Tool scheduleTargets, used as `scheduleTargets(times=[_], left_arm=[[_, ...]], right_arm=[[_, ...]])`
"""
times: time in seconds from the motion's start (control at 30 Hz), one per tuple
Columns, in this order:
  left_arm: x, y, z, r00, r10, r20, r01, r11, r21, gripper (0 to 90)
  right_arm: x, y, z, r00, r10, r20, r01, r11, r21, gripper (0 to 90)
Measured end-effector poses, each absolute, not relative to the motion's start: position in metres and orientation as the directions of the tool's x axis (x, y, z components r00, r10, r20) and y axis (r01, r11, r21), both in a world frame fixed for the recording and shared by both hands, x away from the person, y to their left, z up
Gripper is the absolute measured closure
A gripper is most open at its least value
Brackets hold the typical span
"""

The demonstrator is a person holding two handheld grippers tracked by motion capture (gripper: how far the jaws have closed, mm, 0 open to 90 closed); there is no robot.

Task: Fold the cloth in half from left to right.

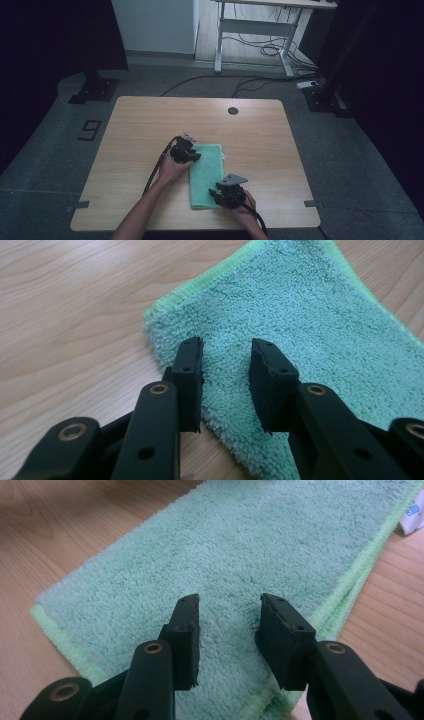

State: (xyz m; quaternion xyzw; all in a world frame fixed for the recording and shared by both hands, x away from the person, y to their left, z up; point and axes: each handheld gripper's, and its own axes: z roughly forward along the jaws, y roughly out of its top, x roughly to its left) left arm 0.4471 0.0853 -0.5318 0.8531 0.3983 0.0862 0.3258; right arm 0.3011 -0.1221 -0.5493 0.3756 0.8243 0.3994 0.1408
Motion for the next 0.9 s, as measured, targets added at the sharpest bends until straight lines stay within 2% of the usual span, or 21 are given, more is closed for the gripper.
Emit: scheduleTargets(times=[0.27, 0.43, 0.63, 0.9], left_arm=[[0.453, 0.092, -0.523, 0.661, 0.741, -0.117, 0.621, -0.454, 0.639, 67.2], [0.459, 0.093, -0.522, 0.665, 0.738, -0.116, 0.624, -0.464, 0.628, 72.4], [0.461, 0.090, -0.527, 0.657, 0.748, -0.101, 0.630, -0.470, 0.618, 78.4], [0.463, 0.090, -0.531, 0.648, 0.753, -0.117, 0.642, -0.456, 0.616, 78.4]], right_arm=[[0.300, -0.122, -0.547, -0.677, 0.734, 0.054, 0.512, 0.417, 0.751, 56.9], [0.305, -0.119, -0.540, -0.667, 0.743, 0.056, 0.504, 0.394, 0.769, 54.5], [0.329, -0.104, -0.526, -0.682, 0.726, 0.084, 0.479, 0.357, 0.802, 56.0], [0.364, -0.075, -0.525, -0.683, 0.726, 0.079, 0.485, 0.370, 0.792, 55.6]])
